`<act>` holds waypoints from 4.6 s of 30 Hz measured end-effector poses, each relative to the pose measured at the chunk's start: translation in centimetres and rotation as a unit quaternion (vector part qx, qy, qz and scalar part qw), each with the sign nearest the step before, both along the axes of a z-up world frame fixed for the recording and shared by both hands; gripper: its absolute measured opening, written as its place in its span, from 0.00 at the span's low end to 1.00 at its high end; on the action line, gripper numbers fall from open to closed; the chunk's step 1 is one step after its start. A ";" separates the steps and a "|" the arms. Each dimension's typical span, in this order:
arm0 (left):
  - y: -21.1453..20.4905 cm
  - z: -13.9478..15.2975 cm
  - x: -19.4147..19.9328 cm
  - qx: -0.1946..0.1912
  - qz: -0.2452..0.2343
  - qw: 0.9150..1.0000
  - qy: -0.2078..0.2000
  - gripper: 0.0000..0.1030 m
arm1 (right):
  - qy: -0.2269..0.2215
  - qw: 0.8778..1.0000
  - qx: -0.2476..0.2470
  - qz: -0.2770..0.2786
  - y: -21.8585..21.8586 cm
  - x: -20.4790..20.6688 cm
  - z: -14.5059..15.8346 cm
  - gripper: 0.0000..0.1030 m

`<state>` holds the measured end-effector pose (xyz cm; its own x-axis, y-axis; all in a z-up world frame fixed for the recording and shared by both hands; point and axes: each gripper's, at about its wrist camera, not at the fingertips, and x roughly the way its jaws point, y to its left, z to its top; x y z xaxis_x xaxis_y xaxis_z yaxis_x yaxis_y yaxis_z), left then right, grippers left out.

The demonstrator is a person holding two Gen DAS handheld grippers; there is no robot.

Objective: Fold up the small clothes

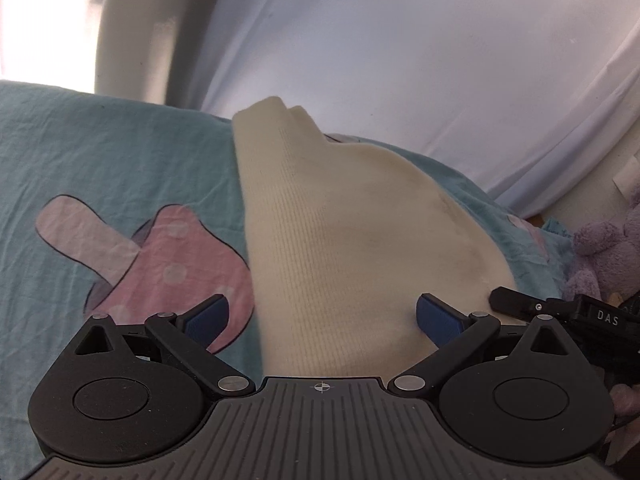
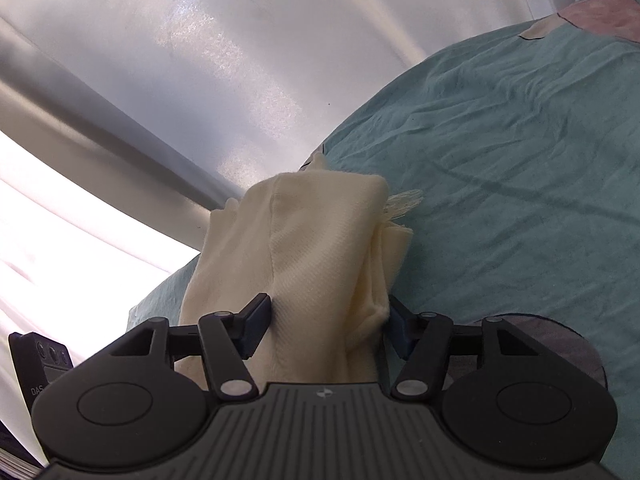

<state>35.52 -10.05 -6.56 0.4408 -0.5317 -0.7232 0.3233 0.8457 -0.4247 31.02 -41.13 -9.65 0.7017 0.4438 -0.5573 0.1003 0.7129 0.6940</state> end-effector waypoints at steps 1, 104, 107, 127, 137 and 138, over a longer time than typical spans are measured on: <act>0.1 -0.3 0.2 -0.007 -0.002 1.000 0.005 0.99 | 0.003 1.000 0.001 -0.001 -0.2 0.1 0.0 0.58; 15.0 4.8 -13.0 0.173 0.151 0.971 -0.065 0.86 | 0.013 0.992 -0.105 0.070 16.4 -8.5 2.6 0.19; 14.8 6.2 -12.4 0.171 0.161 0.968 -0.090 0.91 | -0.047 0.972 -0.217 0.071 18.0 -9.3 5.8 0.21; 10.3 1.2 -9.0 0.214 0.102 0.970 -0.063 0.96 | -0.068 0.915 -0.377 0.123 23.0 -6.8 2.3 0.27; 10.2 1.9 -10.7 0.251 0.092 0.961 -0.071 0.98 | -0.054 0.905 -0.399 0.135 23.2 -8.6 3.0 0.35; 10.2 2.1 -11.0 0.254 0.091 0.960 -0.071 0.98 | -0.051 0.904 -0.403 0.137 23.3 -9.0 3.1 0.37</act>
